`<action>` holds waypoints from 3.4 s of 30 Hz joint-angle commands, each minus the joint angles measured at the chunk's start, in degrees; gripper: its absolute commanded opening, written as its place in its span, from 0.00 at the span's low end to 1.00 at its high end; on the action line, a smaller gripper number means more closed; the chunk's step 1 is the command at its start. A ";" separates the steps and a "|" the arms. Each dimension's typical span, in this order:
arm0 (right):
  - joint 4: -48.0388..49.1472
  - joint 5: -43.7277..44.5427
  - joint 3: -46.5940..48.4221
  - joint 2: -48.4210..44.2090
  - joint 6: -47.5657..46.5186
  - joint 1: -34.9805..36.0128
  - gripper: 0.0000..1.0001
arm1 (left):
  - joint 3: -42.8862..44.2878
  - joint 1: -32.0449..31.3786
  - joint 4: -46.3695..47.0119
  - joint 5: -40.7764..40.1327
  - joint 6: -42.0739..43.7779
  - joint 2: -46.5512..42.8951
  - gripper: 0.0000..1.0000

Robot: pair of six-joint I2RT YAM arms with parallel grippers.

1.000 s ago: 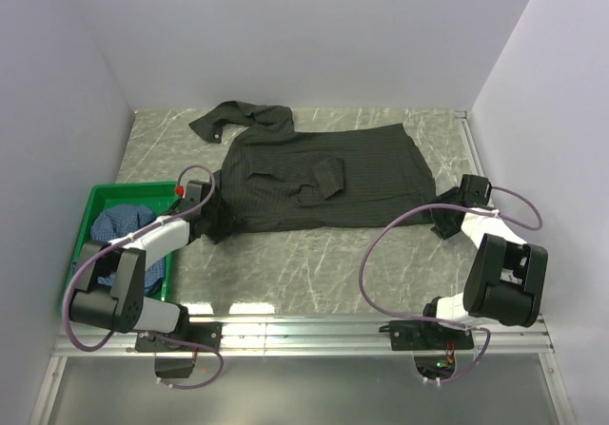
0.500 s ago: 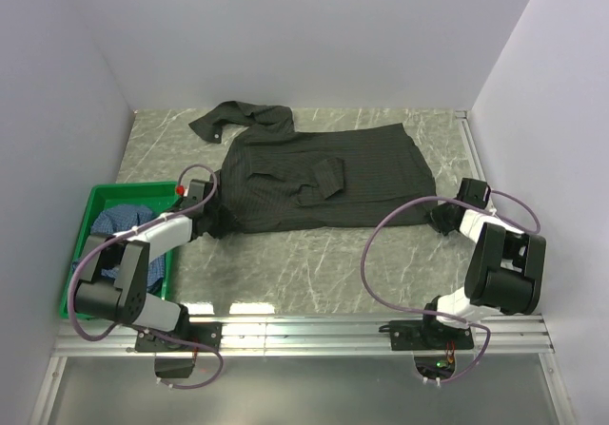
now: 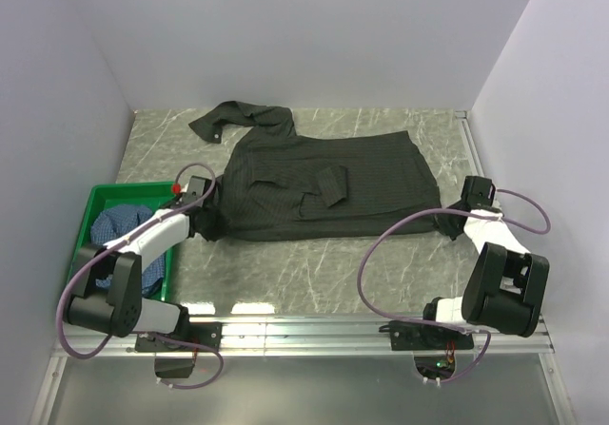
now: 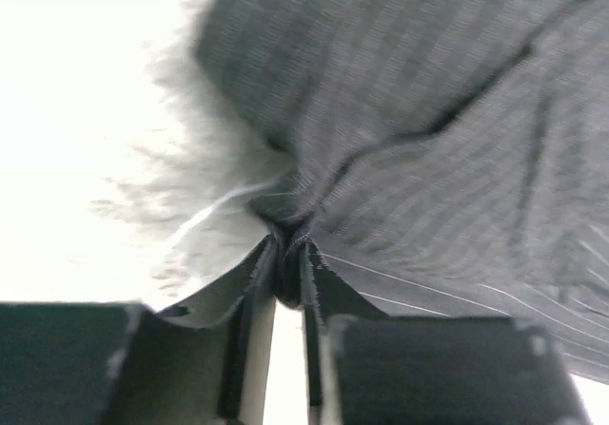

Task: Fold and stack the long sleeve shirts
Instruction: Fold the shirt

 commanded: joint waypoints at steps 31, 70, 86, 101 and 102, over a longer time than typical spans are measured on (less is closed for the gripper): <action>20.22 -17.02 -2.46 2.26 -1.02 5.20 0.48 | 3.06 -6.17 10.89 3.54 -0.21 2.04 0.59; 50.89 -18.61 -11.33 4.09 17.79 49.66 0.41 | 5.34 -24.18 18.97 2.83 -1.45 7.83 0.13; 51.09 -14.83 -19.25 8.69 13.31 45.97 0.31 | -1.77 -24.89 15.99 -0.16 -4.08 10.32 0.09; 46.68 -17.38 -7.56 6.39 14.01 52.73 0.31 | 0.60 -24.89 14.67 -1.65 -2.67 9.78 0.17; 48.25 -17.03 -7.82 8.31 14.62 52.91 0.31 | 0.60 -24.80 14.50 -1.74 -2.68 9.87 0.17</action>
